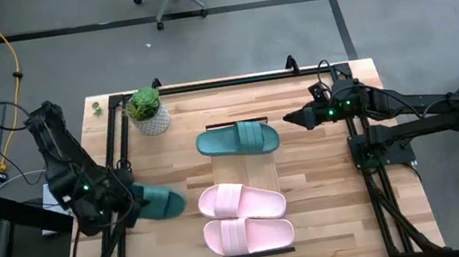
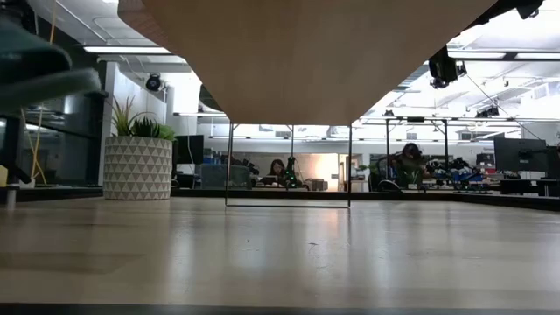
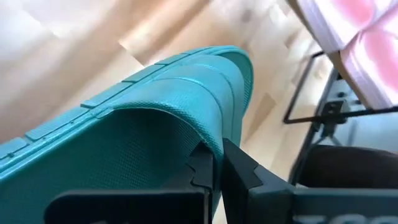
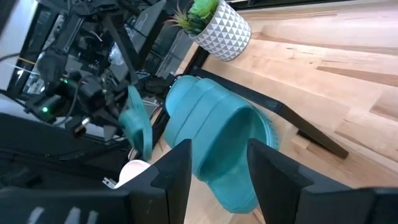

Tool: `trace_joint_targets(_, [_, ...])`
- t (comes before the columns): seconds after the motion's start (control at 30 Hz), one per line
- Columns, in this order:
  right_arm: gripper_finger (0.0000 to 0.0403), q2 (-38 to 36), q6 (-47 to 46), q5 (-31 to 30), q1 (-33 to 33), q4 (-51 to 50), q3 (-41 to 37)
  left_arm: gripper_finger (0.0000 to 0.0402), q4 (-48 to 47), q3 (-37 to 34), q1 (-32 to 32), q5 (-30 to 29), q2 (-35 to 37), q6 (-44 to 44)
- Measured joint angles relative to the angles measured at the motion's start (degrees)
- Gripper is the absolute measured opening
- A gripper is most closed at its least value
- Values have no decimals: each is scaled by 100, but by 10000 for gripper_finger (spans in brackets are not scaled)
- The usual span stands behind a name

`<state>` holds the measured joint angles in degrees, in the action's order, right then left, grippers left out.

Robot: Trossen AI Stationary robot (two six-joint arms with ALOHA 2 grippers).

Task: Pick and place slides into the shelf
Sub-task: Put the green slides on the shelf

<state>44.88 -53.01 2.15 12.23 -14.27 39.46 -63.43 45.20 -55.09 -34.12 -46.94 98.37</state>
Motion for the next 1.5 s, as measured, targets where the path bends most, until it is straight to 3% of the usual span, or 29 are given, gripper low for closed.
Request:
trace_joint_targets(0.27, [146,-9,100,490,0,379,2,0,-2051,1493,2,-926,-190,266])
trace_joint_targets(0.53, [146,-121,347,838,0,980,2,0,-2389,2315,692,-1367,-679,31])
trace_joint_targets(0.7, [146,-155,543,1110,0,1725,4,0,-1909,2871,1523,-1783,-1093,-951])
trace_joint_targets(0.9, [146,-146,401,1365,0,1870,4,0,-676,3531,2498,-1771,-1534,-3056])
trace_joint_targets(1.17, [146,-146,400,1456,-2,2190,4,0,1337,3734,3779,-685,-1936,-5402])
trace_joint_targets(1.5, [146,10,548,1462,-214,2256,4,0,2531,3734,4744,403,-2583,-6357])
